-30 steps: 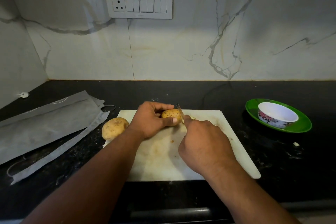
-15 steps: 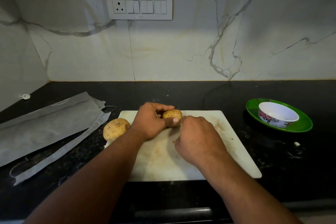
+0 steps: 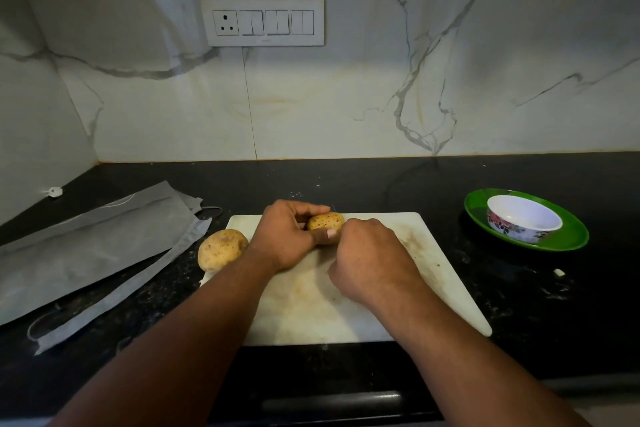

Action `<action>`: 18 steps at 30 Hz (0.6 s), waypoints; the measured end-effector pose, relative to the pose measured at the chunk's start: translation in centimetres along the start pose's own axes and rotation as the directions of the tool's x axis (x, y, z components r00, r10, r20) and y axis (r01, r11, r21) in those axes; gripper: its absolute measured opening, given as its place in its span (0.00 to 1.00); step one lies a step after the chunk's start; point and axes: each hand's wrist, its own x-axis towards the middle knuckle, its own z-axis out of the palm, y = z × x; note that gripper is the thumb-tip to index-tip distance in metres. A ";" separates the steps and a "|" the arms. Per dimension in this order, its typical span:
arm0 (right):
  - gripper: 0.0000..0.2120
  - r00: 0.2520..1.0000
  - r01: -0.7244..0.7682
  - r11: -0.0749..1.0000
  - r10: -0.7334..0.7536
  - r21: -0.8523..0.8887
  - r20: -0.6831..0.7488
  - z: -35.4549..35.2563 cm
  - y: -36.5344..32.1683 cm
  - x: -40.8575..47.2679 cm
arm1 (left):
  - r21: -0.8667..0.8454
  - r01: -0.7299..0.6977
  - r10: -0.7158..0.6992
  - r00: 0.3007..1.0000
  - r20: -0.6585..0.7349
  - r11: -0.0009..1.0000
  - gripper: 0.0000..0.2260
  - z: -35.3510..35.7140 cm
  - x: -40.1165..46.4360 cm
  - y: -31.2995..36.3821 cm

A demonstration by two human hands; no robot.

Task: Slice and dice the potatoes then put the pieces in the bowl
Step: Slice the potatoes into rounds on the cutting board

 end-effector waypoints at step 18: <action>0.10 0.998 0.036 0.997 -0.039 -0.064 -0.043 -2.3 0.5 -3.5 | -0.023 0.037 -0.037 0.999 0.005 0.999 0.22 -0.2 -0.1 0.2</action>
